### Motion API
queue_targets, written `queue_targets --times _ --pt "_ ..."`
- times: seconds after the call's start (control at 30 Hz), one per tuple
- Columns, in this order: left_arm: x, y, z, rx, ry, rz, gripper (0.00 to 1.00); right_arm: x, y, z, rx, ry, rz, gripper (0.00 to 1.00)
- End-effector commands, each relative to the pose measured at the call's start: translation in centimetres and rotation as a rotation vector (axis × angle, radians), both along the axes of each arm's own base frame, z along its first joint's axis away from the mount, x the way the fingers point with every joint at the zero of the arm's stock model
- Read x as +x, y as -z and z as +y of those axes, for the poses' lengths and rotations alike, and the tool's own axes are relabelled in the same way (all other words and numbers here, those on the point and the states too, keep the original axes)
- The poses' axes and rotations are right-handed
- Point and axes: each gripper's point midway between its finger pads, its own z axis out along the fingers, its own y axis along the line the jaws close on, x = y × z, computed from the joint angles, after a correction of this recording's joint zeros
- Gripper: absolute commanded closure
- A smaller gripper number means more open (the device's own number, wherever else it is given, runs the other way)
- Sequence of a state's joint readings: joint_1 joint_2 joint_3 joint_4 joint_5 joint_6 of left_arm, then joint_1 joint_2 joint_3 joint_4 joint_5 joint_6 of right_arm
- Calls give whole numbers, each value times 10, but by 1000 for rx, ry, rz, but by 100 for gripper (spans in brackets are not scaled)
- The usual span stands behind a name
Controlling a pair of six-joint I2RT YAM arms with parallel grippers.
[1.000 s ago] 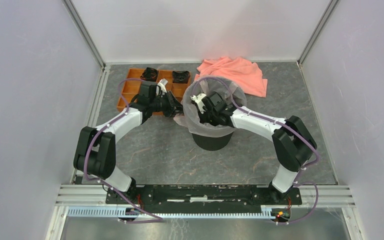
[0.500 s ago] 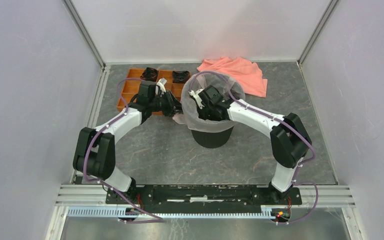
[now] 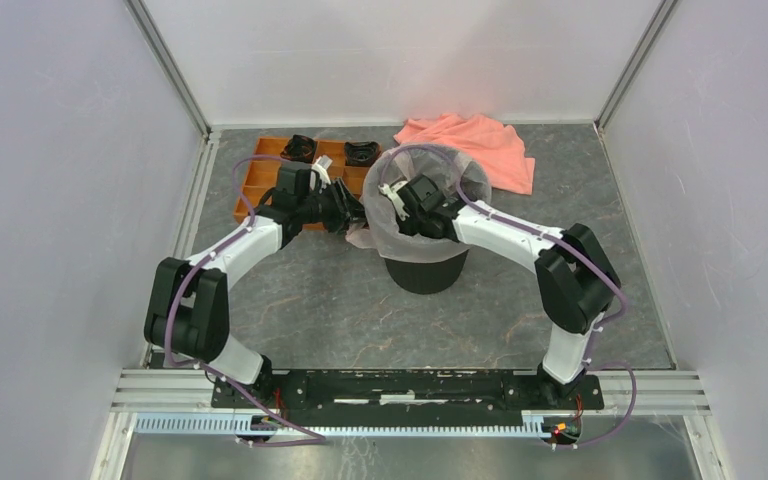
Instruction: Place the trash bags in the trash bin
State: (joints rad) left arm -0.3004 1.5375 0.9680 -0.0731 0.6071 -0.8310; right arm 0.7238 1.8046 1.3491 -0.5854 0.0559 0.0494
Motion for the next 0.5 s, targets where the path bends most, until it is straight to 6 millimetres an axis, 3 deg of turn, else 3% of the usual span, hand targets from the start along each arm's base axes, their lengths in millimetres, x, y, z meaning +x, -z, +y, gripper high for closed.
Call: queue_targets --times 0.0,0.17,0.47 --pt "3 -29 -4 -9 37 -111 59 0 15 6 12 5 17 55" --pt "3 -27 -5 -12 39 -101 62 7 -23 8 57 19 -54 52" --pt "2 -22 -5 -14 38 -81 74 7 -81 2 130 43 -158 32"
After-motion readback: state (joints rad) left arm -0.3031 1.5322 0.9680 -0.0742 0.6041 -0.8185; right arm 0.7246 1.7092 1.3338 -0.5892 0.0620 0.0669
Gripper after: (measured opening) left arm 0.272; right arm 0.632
